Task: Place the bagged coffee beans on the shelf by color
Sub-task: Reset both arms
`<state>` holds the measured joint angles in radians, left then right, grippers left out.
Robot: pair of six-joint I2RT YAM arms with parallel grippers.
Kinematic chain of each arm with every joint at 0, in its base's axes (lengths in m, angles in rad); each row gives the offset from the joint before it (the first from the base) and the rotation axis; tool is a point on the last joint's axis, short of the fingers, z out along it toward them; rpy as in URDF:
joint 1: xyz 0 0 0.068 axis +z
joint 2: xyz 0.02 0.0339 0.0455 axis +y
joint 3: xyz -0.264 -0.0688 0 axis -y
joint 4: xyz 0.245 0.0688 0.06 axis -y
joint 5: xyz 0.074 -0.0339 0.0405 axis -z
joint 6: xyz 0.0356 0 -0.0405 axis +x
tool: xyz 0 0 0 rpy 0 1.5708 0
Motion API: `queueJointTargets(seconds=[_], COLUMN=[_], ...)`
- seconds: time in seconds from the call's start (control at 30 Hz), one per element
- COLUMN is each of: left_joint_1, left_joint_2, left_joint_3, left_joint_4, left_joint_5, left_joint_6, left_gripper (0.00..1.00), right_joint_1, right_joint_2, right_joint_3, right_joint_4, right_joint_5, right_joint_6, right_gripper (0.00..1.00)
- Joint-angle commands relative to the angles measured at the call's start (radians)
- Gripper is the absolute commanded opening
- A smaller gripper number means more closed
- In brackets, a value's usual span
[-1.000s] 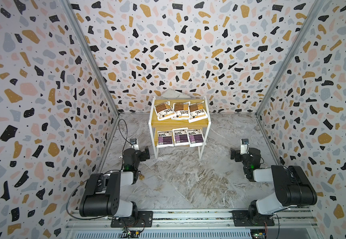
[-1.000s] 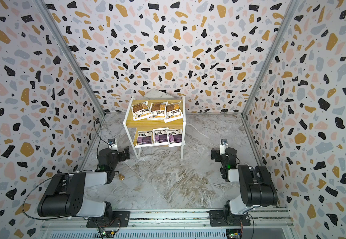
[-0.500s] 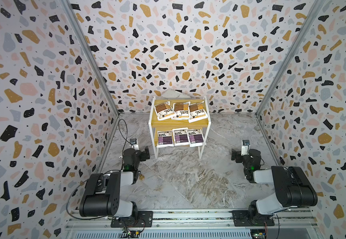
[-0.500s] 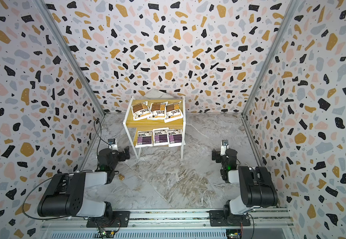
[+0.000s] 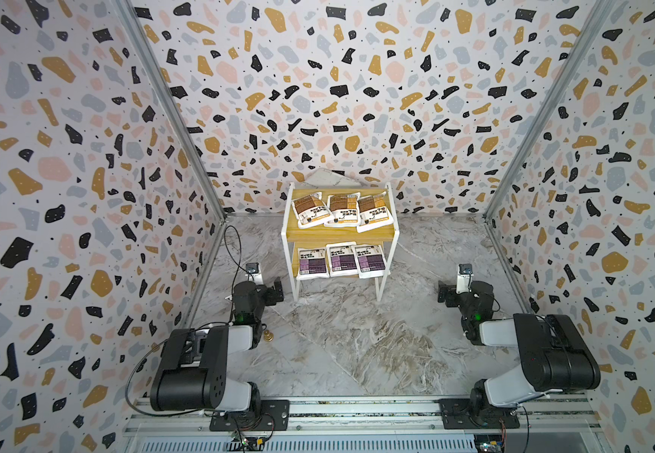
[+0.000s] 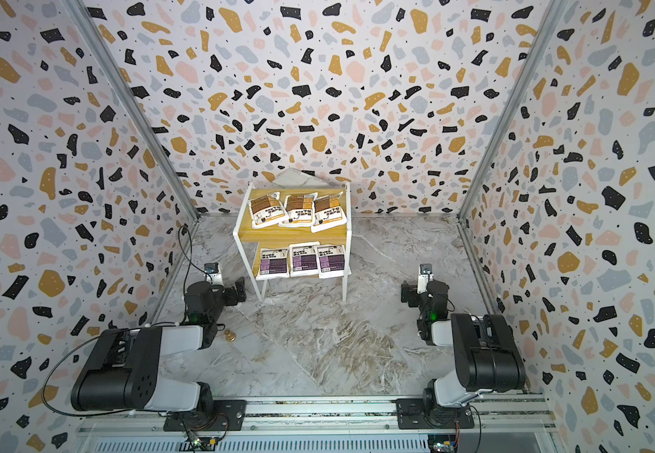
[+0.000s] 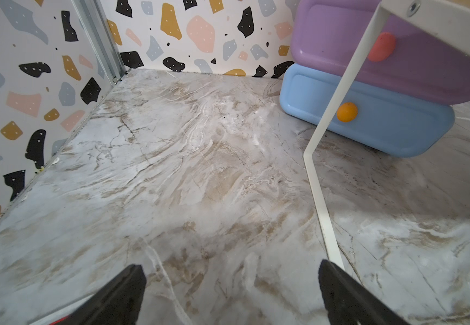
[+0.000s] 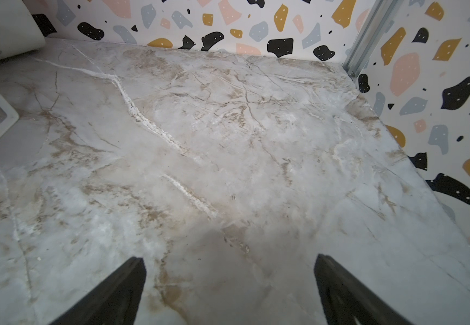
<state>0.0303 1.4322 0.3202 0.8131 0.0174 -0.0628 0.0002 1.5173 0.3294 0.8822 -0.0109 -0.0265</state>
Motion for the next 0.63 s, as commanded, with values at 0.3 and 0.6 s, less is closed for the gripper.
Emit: queueJointTargets(seconds=[0.3,0.6], left_joint_1=[-0.029,-0.030], left_joint_2=[-0.008,0.000], left_joint_3=[0.007,0.017], left_joint_4=[0.020,0.009], left_joint_5=[-0.037,-0.012], left_joint_6=[0.035,0.045], left_gripper=[1.00,1.00], right_joint_1=[0.004,0.004], right_joint_2=[-0.008,-0.005], right_joint_3=[0.023,0.025], right_joint_4=[-0.008,-0.011], right_joint_5=[0.000,0.000], right_joint_6=[0.001,0.001], right_gripper=[0.99,0.99])
